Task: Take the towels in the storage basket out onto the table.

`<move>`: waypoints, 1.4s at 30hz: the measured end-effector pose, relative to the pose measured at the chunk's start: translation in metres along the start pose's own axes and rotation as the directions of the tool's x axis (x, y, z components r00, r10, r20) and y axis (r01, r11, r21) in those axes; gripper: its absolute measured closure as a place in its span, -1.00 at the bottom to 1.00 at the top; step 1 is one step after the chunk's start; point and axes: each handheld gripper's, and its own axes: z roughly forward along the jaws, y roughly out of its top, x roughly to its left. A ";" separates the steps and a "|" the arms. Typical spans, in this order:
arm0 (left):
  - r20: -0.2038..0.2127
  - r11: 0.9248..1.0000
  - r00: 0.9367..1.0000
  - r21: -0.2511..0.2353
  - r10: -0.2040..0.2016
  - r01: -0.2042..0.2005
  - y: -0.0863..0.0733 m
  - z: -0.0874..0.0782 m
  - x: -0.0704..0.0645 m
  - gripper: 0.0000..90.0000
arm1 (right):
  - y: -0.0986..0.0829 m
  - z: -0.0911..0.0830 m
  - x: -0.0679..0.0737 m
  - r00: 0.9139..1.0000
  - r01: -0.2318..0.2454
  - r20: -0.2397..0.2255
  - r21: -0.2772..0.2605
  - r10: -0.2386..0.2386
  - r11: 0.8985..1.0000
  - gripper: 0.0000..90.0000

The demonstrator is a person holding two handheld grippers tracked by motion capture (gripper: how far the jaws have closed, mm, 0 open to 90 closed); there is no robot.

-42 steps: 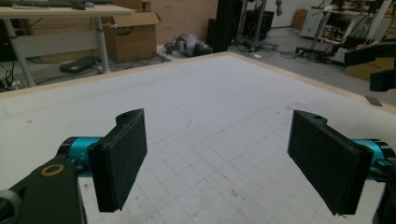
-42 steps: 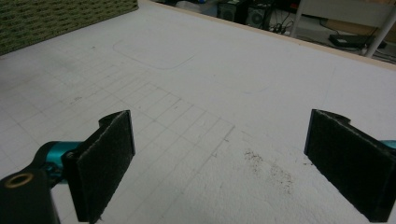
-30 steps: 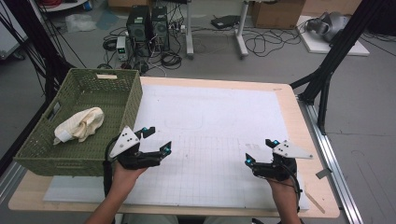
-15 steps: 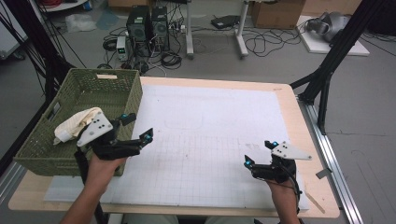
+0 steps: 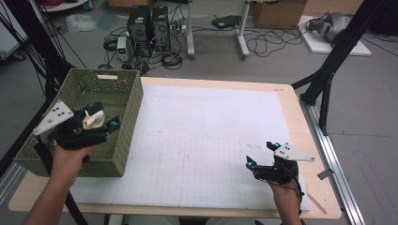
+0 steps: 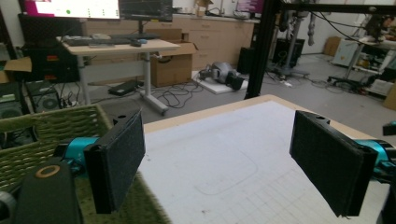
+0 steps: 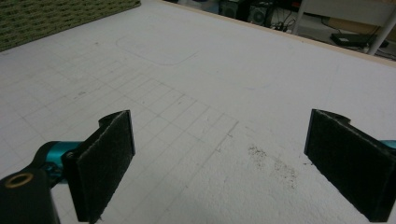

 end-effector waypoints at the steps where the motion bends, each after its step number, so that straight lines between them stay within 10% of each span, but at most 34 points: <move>1: -0.013 1.000 1.000 -0.008 -0.011 0.011 0.000 -0.002 0.007 -0.59 | 0.000 0.000 0.000 1.000 0.001 0.000 -0.001 -0.001 1.000 -0.83; 11: -0.091 0.999 0.996 0.043 -0.019 0.023 -0.007 0.006 0.039 -0.58 | 0.000 0.000 0.000 1.000 -0.009 -0.007 -0.003 0.009 1.000 -0.83; 18: -0.198 0.985 0.980 0.169 -0.012 0.046 -0.014 0.020 0.077 -0.58 | 0.000 0.001 0.000 1.000 -0.010 -0.006 0.004 0.010 1.000 -0.83; 32: -0.399 0.922 0.917 0.357 0.002 0.153 -0.042 0.032 0.125 -0.57 | -0.001 0.002 0.000 1.000 -0.011 -0.009 0.011 0.011 1.000 -0.83; 34: -0.448 0.898 0.894 0.402 0.024 0.178 -0.048 0.033 0.132 -0.57 | -0.001 0.003 0.000 1.000 -0.006 -0.010 0.009 0.006 1.000 -0.83; 35: -0.448 0.898 0.894 0.402 0.024 0.178 -0.048 0.033 0.132 -0.57 | -0.001 0.003 0.000 1.000 -0.006 -0.010 0.009 0.006 1.000 -0.83; 38: -0.494 0.857 0.869 0.458 0.022 0.238 -0.056 0.033 0.140 -0.57 | -0.001 0.003 0.000 1.000 -0.003 -0.010 0.009 0.004 1.000 -0.83; 42: -0.522 0.824 0.852 0.493 0.024 0.280 -0.061 0.034 0.144 -0.57 | -0.001 0.003 0.000 1.000 -0.006 -0.010 0.009 0.006 1.000 -0.83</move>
